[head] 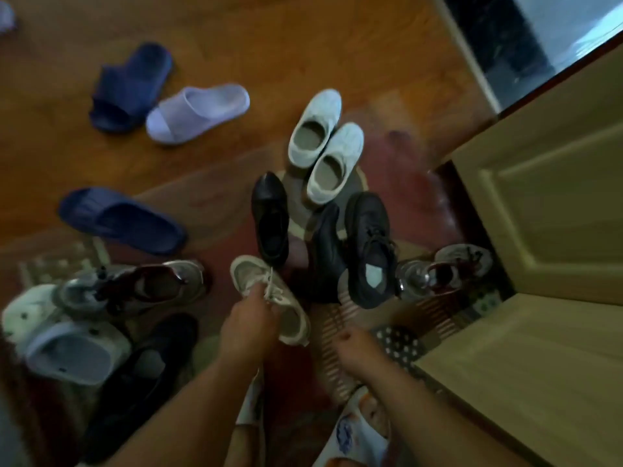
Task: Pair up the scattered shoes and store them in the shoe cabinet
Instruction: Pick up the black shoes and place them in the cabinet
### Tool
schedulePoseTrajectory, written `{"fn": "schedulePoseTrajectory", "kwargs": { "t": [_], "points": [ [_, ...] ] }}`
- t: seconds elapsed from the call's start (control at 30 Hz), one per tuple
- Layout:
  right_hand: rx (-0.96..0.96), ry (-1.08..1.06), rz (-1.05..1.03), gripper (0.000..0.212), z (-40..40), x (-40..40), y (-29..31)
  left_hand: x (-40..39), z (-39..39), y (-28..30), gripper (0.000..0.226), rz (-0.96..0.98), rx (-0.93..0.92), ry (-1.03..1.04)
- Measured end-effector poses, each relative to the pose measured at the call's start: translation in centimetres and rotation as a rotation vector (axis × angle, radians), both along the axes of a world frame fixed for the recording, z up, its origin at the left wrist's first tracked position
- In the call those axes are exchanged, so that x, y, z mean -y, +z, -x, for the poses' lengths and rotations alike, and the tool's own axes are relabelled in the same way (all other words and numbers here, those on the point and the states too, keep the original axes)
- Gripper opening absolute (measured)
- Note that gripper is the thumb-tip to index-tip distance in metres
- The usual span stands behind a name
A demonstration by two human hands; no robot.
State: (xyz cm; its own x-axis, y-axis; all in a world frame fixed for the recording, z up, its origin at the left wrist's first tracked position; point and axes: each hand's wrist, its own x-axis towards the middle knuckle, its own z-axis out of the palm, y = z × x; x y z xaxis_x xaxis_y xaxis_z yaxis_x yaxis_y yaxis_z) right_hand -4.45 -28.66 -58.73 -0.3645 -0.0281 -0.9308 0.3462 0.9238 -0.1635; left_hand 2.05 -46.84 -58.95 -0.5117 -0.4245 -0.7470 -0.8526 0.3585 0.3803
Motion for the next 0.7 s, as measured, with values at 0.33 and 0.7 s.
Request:
{"fn": "schedulePoseTrajectory", "kwargs": {
  "t": [0.33, 0.7],
  "points": [
    [-0.083, -0.414, 0.052, 0.053, 5.5, 1.0, -15.3, 4.9, 7.6, -12.8, 0.012, 0.156, -0.039, -0.341],
    [-0.488, 0.202, -0.176, 0.018, 1.5, -0.9, 5.8, 3.5, 0.1, 6.1, 0.016, 0.02, -0.095, -0.283]
  ]
}}
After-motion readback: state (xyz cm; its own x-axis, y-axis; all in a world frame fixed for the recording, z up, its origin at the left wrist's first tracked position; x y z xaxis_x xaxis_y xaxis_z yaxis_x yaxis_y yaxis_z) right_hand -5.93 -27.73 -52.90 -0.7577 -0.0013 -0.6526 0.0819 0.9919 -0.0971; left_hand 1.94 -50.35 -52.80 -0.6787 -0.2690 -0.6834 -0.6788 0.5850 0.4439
